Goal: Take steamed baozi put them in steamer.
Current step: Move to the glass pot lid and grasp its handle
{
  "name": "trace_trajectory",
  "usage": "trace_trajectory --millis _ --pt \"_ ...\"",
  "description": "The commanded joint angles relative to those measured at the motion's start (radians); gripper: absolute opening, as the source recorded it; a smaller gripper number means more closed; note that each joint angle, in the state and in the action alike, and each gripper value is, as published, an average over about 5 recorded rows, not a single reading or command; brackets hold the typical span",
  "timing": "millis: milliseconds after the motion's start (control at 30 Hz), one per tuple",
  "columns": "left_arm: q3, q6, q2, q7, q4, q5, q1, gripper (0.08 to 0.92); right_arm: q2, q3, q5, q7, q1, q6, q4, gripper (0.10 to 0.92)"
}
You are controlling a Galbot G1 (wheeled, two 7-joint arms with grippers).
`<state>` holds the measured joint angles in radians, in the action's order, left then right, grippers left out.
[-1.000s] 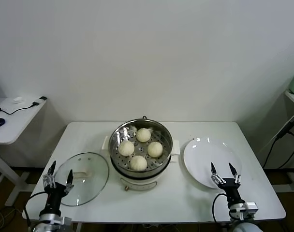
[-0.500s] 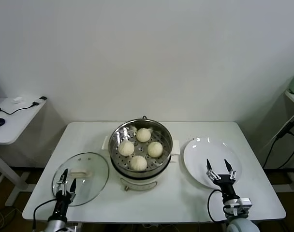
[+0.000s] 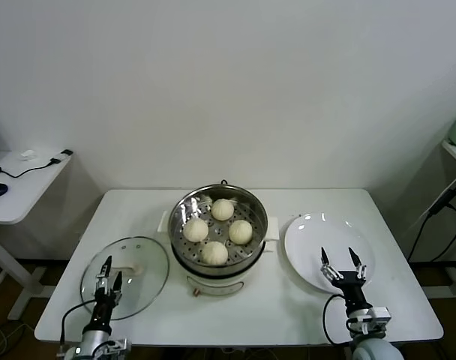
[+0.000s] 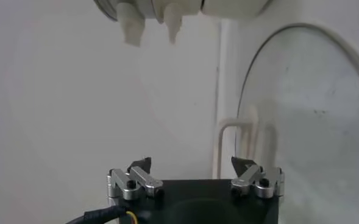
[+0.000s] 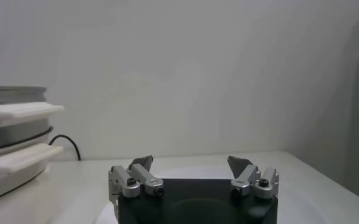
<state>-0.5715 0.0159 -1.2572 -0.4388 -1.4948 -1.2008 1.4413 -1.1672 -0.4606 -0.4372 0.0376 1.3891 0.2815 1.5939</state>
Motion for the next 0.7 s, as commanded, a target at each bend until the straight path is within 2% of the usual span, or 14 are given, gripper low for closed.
trace_trajectory --millis 33,133,200,700 --pt "0.007 0.010 0.010 0.017 0.038 0.017 -0.062 0.822 0.001 0.006 0.001 0.004 -0.004 0.001 -0.007 0.823" --pt "0.008 0.000 0.015 0.014 0.062 0.026 -0.064 0.798 -0.001 0.009 0.002 0.004 -0.006 0.001 -0.010 0.823" --pt "0.010 -0.010 0.017 0.009 0.081 0.031 -0.066 0.753 -0.001 0.011 0.003 0.004 -0.006 0.001 -0.011 0.823" --pt "0.013 -0.042 0.008 -0.038 0.190 0.030 -0.107 0.320 -0.001 0.022 0.008 0.011 -0.004 0.001 -0.004 0.823"
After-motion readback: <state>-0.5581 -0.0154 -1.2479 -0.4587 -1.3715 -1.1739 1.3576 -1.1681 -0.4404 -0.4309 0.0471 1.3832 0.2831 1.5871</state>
